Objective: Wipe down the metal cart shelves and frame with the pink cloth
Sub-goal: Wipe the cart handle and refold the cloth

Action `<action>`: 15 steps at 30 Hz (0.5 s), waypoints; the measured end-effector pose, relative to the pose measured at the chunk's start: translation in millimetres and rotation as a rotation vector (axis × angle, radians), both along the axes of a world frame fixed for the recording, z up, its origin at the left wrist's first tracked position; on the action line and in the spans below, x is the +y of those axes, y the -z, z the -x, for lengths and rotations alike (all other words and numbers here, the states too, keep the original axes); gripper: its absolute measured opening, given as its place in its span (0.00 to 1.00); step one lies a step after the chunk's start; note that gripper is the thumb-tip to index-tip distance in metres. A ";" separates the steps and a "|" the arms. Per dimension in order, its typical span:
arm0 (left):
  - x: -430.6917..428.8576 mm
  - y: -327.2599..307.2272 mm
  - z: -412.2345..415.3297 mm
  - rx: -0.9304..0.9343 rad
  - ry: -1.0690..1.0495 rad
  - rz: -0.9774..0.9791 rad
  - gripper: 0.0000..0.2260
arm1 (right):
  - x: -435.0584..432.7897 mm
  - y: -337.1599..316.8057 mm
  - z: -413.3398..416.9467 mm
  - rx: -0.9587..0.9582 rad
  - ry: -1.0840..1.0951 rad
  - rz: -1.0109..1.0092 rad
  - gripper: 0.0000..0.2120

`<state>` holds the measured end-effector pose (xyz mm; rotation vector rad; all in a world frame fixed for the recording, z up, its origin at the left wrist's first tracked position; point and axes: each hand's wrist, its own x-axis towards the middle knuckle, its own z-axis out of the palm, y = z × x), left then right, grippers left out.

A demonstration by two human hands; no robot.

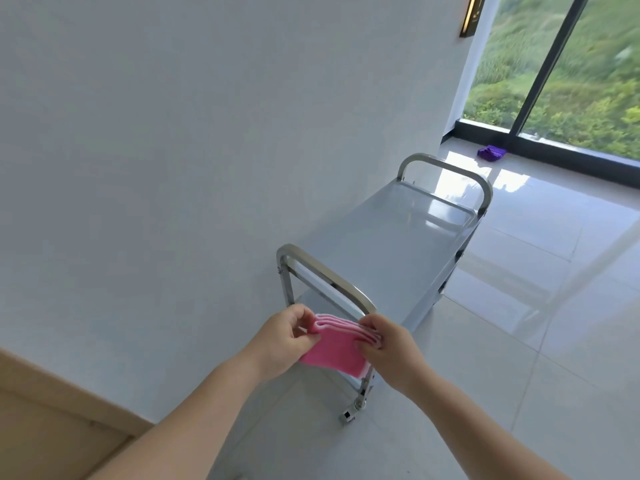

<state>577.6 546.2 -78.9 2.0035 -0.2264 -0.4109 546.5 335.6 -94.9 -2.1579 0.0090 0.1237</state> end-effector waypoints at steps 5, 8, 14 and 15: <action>45.9 8.1 -27.4 0.005 0.017 -0.028 0.02 | 53.5 9.2 -20.2 0.047 -0.021 0.029 0.12; 73.2 15.3 -47.9 0.032 0.099 -0.063 0.01 | 93.4 15.8 -34.2 0.051 -0.004 0.121 0.07; 113.7 36.9 -97.6 0.041 0.198 -0.017 0.01 | 149.0 34.4 -72.8 -0.035 -0.013 0.191 0.15; 117.9 42.2 -104.1 0.030 0.205 -0.020 0.01 | 153.4 36.6 -77.0 -0.049 -0.001 0.178 0.20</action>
